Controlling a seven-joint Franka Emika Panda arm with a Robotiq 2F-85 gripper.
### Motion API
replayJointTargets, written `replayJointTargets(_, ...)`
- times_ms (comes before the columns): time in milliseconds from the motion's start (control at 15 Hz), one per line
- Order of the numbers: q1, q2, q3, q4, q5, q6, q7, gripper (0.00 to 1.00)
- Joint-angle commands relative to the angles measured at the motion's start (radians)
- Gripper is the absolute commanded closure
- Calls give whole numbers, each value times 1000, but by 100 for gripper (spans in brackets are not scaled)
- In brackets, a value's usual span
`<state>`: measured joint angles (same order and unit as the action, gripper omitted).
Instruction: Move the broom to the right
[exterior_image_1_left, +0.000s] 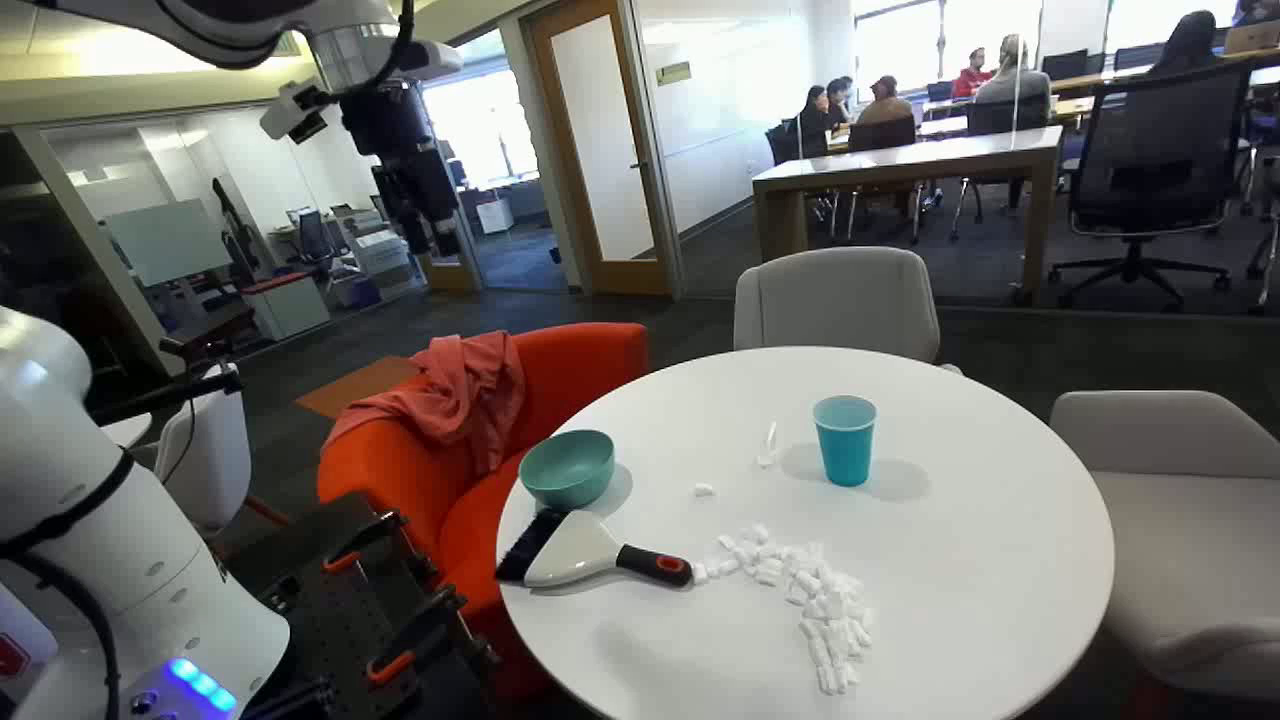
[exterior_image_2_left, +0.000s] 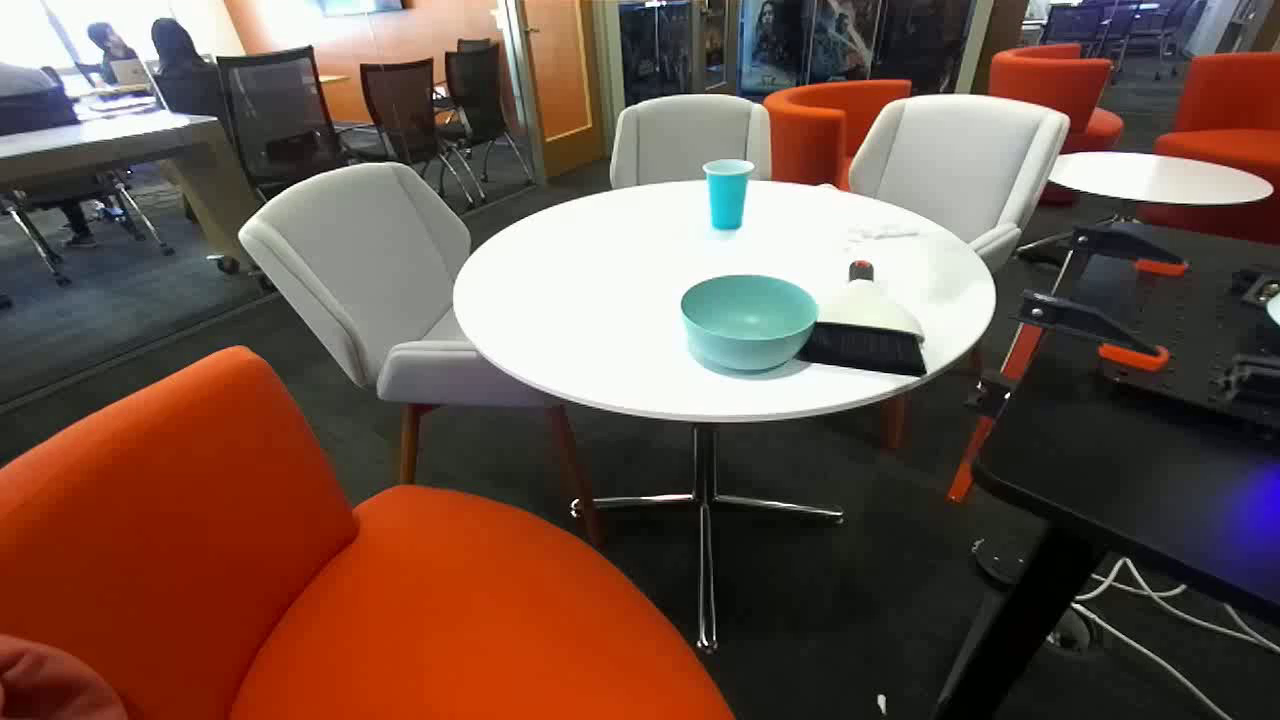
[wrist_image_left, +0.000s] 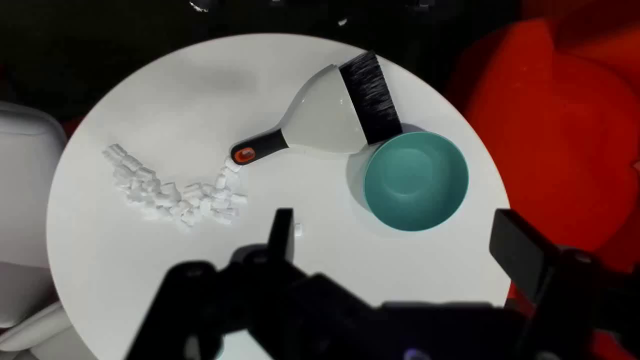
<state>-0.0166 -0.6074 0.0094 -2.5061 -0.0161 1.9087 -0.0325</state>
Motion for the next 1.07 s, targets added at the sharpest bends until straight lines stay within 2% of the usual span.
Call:
replayJointTargets(0,7,0,-6,2,-3,-3,3,0)
replayJointTargets(533,-6,10,-1,10,-14,7,27,0)
replayJointTargets(800,-96,121,-28,71,-51,149,160,0)
replayJointTargets(1000,-167,282,-56,152,-86,284,247,0)
